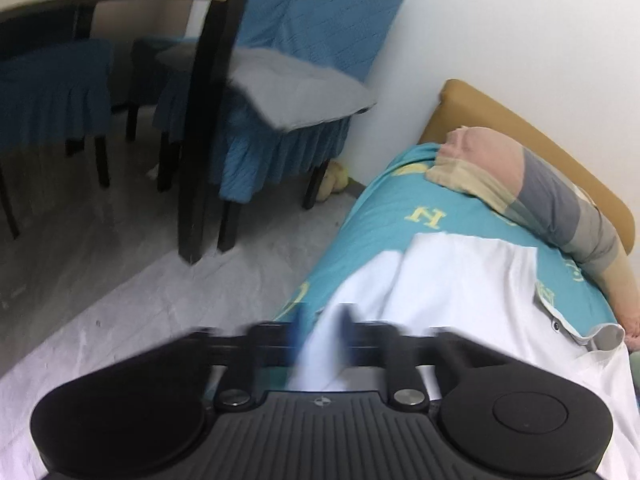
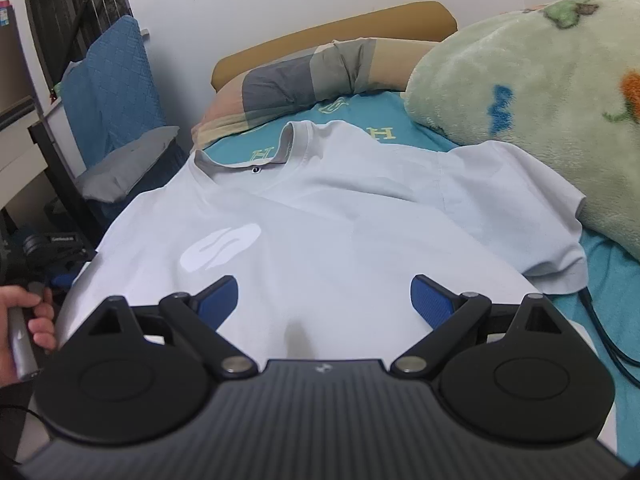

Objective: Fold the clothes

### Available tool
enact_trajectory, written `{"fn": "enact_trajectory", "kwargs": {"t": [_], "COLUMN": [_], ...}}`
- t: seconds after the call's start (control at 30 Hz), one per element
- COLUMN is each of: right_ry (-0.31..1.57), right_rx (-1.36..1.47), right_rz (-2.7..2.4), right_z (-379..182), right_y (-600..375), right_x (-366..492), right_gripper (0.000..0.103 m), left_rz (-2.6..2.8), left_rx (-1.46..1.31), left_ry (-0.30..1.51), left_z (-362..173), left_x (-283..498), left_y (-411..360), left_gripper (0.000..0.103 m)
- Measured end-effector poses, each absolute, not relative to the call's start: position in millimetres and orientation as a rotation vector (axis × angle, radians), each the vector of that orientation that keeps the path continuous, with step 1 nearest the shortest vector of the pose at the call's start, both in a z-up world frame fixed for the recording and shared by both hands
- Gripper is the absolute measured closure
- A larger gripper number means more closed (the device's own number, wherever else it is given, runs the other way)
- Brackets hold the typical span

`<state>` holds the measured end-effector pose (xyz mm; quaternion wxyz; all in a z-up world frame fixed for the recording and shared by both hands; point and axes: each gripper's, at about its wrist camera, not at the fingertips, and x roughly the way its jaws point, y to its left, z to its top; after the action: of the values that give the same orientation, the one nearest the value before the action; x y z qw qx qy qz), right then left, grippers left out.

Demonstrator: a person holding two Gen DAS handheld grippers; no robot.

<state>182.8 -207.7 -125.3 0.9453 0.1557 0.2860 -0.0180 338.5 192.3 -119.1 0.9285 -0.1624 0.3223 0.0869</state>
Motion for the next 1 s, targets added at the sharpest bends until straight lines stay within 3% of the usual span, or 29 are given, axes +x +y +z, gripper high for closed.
{"fn": "enact_trajectory", "kwargs": {"t": [0.13, 0.3, 0.57, 0.63, 0.7, 0.73, 0.77, 0.87, 1.0], "right_ry": [0.582, 0.552, 0.530, 0.549, 0.560, 0.562, 0.562, 0.562, 0.566], "right_rx": [0.349, 0.420, 0.463, 0.476, 0.490, 0.496, 0.496, 0.480, 0.435], "right_rz": [-0.052, -0.113, -0.187, -0.189, -0.187, -0.184, -0.178, -0.155, -0.127], "right_z": [-124.1, -115.2, -119.8, -125.9, -129.5, -130.3, -130.5, -130.9, -132.9], "right_y": [-213.9, -235.8, -263.7, -265.4, -265.5, -264.5, -262.8, -255.2, -243.8], "right_x": [185.0, 177.8, 169.4, 169.3, 169.8, 170.2, 170.8, 173.8, 177.2], "right_gripper": [0.008, 0.008, 0.008, 0.008, 0.008, 0.008, 0.008, 0.008, 0.008], "left_rz": [0.190, -0.008, -0.180, -0.181, -0.183, -0.181, -0.184, -0.182, -0.104], "left_rx": [-0.040, 0.379, 0.444, 0.409, 0.373, 0.337, 0.301, 0.184, 0.038], "left_ry": [0.606, 0.497, 0.618, 0.625, 0.631, 0.628, 0.614, 0.586, 0.573], "left_z": [-94.4, -75.3, -136.7, -136.0, -134.7, -129.1, -122.2, -99.1, -89.6], "left_x": [340.3, 306.3, 303.8, 298.2, 292.4, 285.7, 276.9, 255.3, 263.4], "left_y": [146.8, 33.3, -68.2, -61.5, -54.4, -46.2, -35.1, 3.2, 53.2], "left_gripper": [0.102, 0.102, 0.099, 0.093, 0.075, 0.056, 0.050, 0.038, 0.033]}}
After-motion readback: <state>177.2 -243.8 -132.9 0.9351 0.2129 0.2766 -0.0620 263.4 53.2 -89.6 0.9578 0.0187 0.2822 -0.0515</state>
